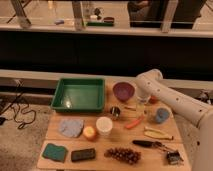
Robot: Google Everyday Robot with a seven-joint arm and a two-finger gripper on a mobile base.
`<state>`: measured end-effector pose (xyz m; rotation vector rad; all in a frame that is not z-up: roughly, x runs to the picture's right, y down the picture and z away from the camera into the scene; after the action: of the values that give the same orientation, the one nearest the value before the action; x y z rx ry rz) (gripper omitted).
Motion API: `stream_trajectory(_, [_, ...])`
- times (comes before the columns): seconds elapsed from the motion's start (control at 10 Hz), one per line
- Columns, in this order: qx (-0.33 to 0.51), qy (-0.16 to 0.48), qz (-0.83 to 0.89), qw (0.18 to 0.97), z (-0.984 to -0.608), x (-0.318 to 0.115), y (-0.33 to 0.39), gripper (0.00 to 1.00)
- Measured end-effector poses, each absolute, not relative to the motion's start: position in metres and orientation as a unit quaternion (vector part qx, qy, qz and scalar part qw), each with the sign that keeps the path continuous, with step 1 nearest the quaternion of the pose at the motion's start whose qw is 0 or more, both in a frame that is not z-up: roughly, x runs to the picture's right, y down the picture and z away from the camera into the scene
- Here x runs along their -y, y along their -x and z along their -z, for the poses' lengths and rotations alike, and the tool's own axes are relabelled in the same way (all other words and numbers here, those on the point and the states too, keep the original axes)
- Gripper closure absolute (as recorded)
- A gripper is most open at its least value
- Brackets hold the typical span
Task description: Place fork in red bowl
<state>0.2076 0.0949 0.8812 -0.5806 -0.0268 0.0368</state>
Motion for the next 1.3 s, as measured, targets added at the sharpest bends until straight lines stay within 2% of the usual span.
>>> stream_trajectory(0.7, [-0.025,0.259,-0.060,0.964,-0.893,-0.082,-0.219,0.20])
stream_trajectory(1.3, [-0.056,0.275,-0.090,0.955,-0.907,-0.102,-0.229,0.20])
